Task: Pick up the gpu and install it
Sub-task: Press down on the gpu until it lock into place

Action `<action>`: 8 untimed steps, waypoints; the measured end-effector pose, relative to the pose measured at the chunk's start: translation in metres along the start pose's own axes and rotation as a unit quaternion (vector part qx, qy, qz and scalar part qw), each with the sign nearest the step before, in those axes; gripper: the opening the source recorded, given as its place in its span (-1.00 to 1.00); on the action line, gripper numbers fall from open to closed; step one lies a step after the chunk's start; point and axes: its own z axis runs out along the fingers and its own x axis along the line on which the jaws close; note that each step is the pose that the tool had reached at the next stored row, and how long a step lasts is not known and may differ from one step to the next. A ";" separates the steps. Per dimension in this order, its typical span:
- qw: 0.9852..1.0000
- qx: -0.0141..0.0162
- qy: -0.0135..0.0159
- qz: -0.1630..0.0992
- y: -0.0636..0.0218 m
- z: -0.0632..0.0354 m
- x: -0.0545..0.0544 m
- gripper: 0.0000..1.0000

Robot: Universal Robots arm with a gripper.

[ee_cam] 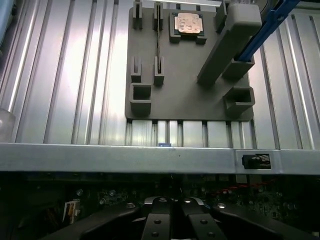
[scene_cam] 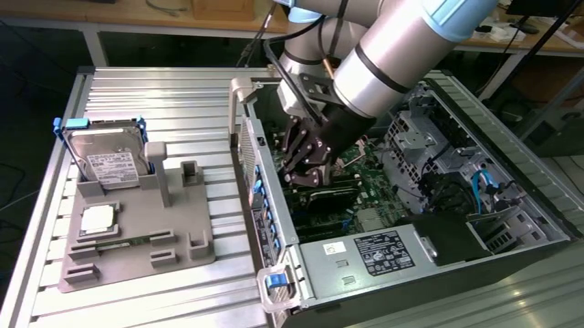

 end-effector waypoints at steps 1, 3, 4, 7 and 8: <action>1.000 0.000 0.000 -0.001 -0.0004 0.0012 0.000 -0.79; 1.000 0.000 0.000 -0.001 -0.0016 0.0044 0.002 -0.79; 1.000 -0.001 0.000 -0.001 -0.0022 0.0062 0.002 -0.79; 1.000 -0.002 0.002 -0.001 -0.0025 0.0062 0.002 -0.79; 1.000 -0.002 0.002 -0.001 -0.0025 0.0060 0.002 -0.79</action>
